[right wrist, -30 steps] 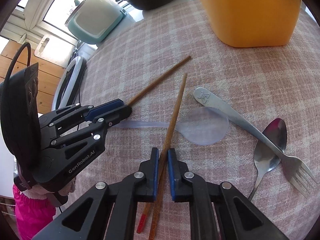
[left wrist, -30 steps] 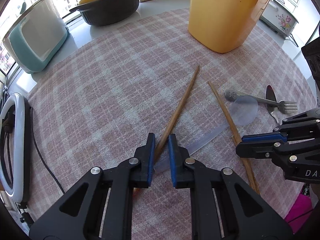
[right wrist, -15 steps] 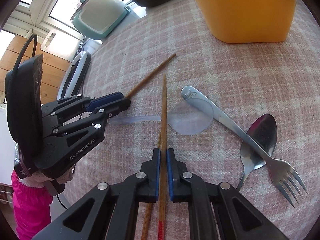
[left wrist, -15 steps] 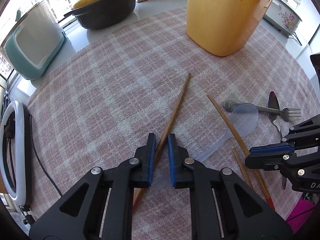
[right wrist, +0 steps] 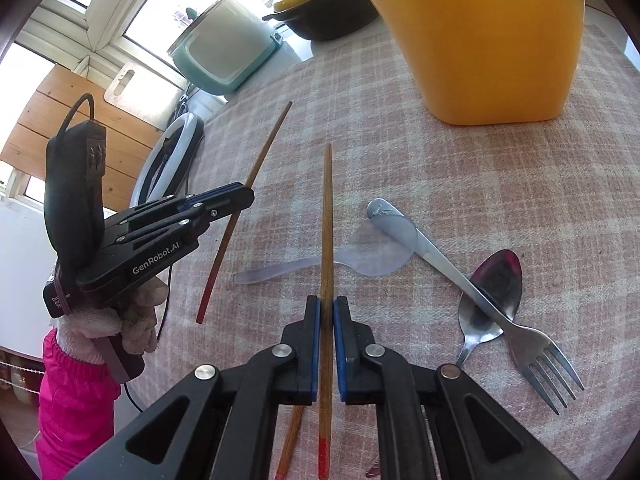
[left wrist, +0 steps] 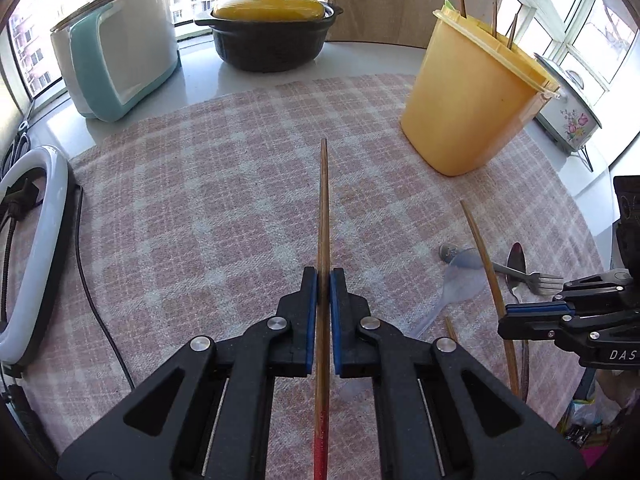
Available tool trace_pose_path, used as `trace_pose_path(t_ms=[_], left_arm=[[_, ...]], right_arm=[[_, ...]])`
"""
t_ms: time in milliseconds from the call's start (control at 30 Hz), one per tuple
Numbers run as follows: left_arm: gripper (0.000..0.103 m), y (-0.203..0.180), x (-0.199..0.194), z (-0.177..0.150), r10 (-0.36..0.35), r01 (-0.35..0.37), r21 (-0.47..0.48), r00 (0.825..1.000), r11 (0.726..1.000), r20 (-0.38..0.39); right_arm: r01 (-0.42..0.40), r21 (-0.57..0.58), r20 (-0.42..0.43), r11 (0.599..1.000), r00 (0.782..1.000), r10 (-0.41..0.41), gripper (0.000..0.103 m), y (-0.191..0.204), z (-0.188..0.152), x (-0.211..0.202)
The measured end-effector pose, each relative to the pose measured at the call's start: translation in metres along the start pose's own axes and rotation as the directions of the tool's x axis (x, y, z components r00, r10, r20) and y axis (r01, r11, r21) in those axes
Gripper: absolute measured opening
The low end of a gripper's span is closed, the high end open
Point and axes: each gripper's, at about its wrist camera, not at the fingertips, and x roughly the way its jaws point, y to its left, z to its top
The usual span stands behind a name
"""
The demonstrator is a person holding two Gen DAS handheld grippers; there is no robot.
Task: Organize utensils
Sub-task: 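Lift both held chopsticks upright and carry them over the yellow container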
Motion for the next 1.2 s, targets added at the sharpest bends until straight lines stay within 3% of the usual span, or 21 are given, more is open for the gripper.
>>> trace_pose_path(t_ms=[433, 567, 800, 1200], left_arm=[[0.004, -0.013, -0.056, 0.003, -0.063, 0.072, -0.039, 0.978, 0.997, 0.199], [0.004, -0.023, -0.074, 0.006, -0.035, 0.050, -0.047, 0.961, 0.998, 0.275], [0.004, -0.039, -0.098, 0.008, -0.001, 0.029, -0.062, 0.914, 0.998, 0.405], [0.004, -0.055, -0.104, 0.030, -0.039, 0.070, -0.051, 0.892, 0.996, 0.450]], right_arm=[[0.044, -0.106, 0.145, 0.993, 0.989, -0.028, 0.004, 0.017, 0.001, -0.051], [0.052, -0.116, 0.190, 0.992, 0.981, -0.029, 0.004, 0.016, 0.001, -0.068], [0.109, -0.144, 0.270, 0.984, 0.960, -0.066, 0.004, 0.016, 0.003, -0.098], [0.133, -0.149, 0.383, 0.980, 0.921, -0.067, 0.004, 0.012, 0.021, -0.137]])
